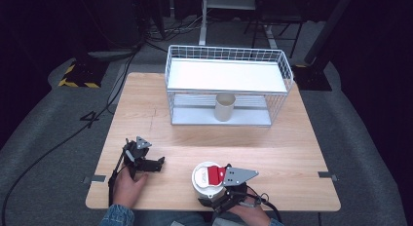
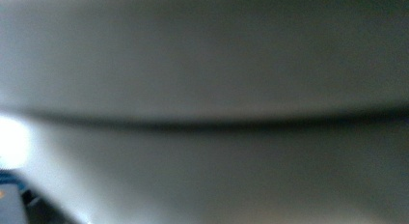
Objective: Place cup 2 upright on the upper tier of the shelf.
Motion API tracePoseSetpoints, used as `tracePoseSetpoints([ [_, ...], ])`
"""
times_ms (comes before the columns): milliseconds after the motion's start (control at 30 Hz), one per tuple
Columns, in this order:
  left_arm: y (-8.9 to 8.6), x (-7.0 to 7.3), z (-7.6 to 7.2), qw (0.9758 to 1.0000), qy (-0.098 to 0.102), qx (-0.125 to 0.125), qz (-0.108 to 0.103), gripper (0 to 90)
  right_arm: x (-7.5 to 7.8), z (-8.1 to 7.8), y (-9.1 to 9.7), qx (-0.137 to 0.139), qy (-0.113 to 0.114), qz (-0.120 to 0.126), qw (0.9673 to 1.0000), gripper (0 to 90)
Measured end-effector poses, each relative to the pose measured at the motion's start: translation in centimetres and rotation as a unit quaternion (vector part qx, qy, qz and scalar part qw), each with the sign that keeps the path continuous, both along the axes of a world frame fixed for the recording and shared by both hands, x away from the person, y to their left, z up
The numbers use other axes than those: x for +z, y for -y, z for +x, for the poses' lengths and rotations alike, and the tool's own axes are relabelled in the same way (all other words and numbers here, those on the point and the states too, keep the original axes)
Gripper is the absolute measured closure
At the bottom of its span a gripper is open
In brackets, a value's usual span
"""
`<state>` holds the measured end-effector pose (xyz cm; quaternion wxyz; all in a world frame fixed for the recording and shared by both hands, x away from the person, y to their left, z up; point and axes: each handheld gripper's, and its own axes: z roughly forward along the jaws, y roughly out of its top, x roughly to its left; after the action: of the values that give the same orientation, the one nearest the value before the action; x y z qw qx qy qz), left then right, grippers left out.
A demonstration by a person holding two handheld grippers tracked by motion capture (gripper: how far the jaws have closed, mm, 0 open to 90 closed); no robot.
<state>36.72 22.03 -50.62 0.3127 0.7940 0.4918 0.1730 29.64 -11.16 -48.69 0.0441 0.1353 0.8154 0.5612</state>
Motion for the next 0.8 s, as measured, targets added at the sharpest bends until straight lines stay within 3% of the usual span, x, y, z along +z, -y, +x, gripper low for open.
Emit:
tracePoseSetpoints([
  [267,-0.02,0.01,0.03,1.0000,0.000,0.001,0.001,0.7,-0.09,-0.23,-0.23,-0.005,0.020,0.006,0.9998,12.8],
  [800,-0.02,0.01,0.03,1.0000,0.000,0.001,0.001,0.7,-0.05,-0.23,-0.19,-0.004,0.022,0.002,0.9998,13.4],
])
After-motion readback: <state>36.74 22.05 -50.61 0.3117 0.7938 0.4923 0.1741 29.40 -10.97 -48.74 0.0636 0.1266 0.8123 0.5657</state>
